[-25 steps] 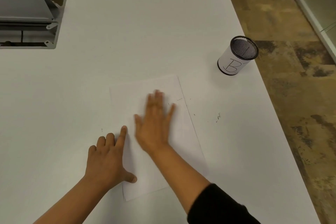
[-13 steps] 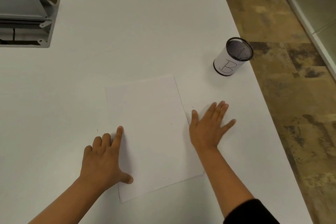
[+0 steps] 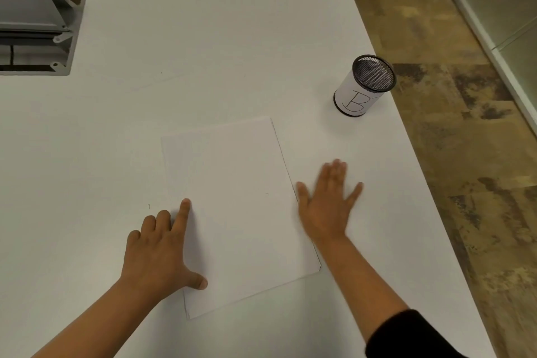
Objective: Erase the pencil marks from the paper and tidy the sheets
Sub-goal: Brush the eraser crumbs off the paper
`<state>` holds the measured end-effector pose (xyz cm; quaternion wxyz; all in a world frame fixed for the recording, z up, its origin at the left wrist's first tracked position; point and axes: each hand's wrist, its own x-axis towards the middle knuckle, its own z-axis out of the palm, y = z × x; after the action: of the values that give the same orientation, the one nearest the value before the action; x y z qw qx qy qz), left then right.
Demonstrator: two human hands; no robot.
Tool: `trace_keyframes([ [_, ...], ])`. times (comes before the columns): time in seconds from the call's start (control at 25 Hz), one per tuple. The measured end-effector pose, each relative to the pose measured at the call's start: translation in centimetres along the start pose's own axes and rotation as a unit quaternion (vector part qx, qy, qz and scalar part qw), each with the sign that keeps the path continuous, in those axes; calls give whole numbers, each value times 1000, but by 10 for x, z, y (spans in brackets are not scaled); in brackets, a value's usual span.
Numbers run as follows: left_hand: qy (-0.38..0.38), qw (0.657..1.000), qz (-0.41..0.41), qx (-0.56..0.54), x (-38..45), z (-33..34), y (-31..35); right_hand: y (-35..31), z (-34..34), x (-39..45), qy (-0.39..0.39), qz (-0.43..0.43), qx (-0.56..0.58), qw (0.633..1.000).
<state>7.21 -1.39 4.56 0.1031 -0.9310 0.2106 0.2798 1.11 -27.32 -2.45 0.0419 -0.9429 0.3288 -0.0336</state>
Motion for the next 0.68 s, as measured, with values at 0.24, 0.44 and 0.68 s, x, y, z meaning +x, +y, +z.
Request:
trace_keyframes([
  [0.24,1,1000,-15,-15,-6,-10,7,11,-36,-29,29,33,128,991],
  [0.44,-61,770,-29,-634,-33,-28,54,-57,-85,-99,-203,73,526,823],
  [0.68,-199,399,-37,-894,-34,-7,76,-64,-80,-103,-255,39,516,817],
])
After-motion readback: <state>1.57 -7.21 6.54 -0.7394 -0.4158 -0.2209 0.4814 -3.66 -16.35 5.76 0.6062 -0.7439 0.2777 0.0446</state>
